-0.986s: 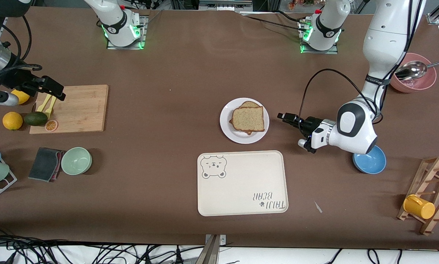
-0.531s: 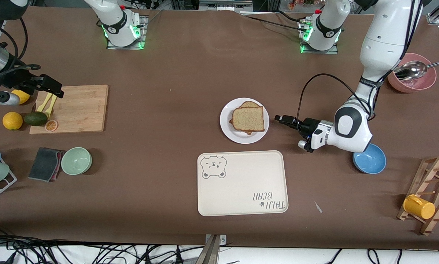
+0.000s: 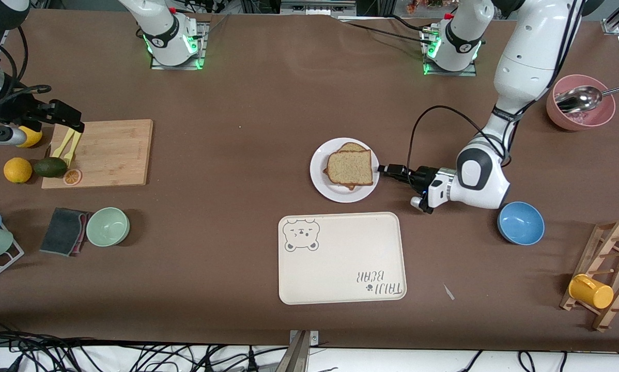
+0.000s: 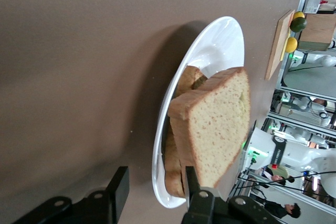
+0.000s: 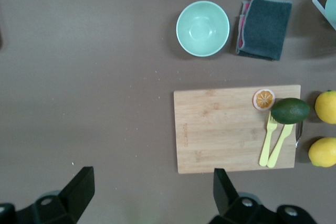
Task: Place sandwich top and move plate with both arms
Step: 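Lower the left gripper to the white plate rim and grip it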
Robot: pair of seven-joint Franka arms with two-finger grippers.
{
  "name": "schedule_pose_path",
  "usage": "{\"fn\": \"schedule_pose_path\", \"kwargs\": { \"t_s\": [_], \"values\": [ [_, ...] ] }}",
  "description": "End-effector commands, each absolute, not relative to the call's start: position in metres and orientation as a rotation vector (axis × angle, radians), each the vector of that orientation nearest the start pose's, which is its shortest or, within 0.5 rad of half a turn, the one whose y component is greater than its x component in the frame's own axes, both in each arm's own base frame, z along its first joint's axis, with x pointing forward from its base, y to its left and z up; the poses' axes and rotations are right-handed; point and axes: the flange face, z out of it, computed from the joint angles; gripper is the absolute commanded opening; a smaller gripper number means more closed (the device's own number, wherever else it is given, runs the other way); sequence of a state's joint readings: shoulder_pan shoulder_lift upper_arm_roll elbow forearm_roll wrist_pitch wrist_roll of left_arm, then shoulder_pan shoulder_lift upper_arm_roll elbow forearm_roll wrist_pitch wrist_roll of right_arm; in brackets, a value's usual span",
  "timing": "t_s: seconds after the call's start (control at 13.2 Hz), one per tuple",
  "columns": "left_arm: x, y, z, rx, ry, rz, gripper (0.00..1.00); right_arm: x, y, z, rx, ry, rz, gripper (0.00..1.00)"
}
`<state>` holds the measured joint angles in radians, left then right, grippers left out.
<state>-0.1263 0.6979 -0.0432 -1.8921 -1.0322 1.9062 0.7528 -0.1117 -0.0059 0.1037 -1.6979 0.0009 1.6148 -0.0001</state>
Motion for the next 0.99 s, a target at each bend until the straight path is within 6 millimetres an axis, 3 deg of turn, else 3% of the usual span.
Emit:
{"fn": "schedule_pose_path", "kwargs": {
  "t_s": [0.0, 0.23, 0.61, 0.91],
  "values": [
    [0.539, -0.160, 0.110, 2.116, -0.207, -0.364, 0.50, 0.550, -0.010, 0.576, -3.149, 0.006, 0.145, 1.00],
    [0.538, -0.164, 0.108, 2.110, -0.200, -0.364, 0.47, 0.551, -0.015, 0.581, -3.146, 0.028, 0.111, 1.00],
    [0.536, -0.165, 0.102, 2.090, -0.257, -0.326, 0.29, 0.553, -0.021, 0.585, -3.120, 0.064, 0.098, 1.00],
    [0.536, -0.165, 0.102, 2.087, -0.259, -0.320, 0.26, 0.554, -0.019, 0.582, -3.121, 0.030, 0.102, 1.00]
  ]
}}
